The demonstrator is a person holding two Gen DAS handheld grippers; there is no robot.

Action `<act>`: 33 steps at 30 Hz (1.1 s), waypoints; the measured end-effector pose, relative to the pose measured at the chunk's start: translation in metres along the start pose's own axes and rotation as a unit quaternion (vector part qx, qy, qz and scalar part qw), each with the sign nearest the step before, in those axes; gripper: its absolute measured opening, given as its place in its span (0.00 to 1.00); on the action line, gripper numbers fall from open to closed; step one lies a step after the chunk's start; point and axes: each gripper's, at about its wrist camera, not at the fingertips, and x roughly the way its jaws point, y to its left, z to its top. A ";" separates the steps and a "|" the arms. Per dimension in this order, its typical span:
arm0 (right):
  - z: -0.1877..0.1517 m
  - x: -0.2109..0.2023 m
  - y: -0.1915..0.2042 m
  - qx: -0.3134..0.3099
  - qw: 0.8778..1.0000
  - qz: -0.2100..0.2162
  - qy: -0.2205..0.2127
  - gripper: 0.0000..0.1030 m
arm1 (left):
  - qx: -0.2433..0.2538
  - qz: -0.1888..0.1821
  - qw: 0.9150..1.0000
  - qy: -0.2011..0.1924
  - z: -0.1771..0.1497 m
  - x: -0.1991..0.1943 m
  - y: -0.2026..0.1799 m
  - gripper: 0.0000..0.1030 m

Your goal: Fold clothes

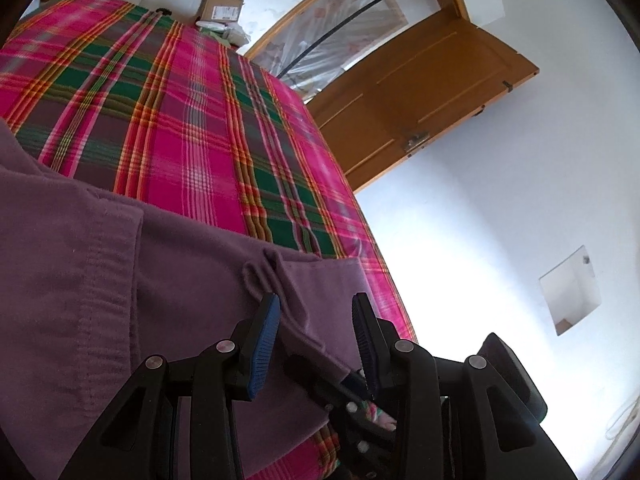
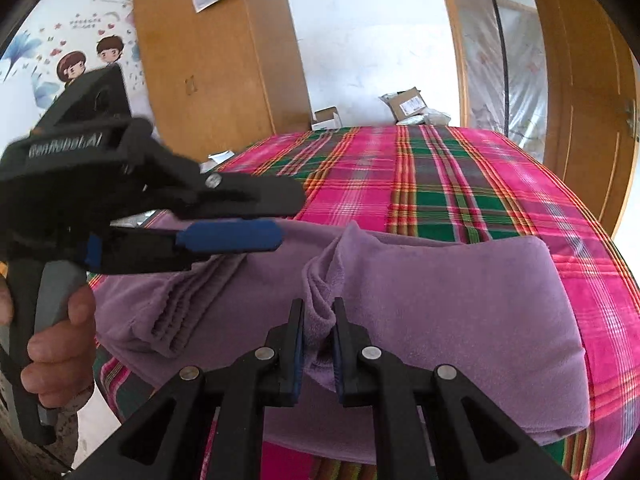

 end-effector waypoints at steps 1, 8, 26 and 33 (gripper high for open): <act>-0.001 0.002 -0.001 0.004 1.000 0.003 0.004 0.12 | 0.002 0.000 1.000 0.000 0.000 0.000 -0.001 0.37; -0.004 0.000 -0.005 0.012 1.000 0.015 0.021 0.18 | 0.027 0.012 0.999 0.029 -0.002 0.024 -0.011 0.37; -0.064 -0.102 -0.111 0.083 0.979 -0.184 -0.016 0.40 | 0.022 0.044 0.998 0.042 -0.006 0.036 -0.006 0.37; -0.067 -0.093 -0.106 0.068 0.983 -0.171 -0.011 0.40 | 0.031 0.052 0.997 0.047 -0.009 0.042 -0.010 0.37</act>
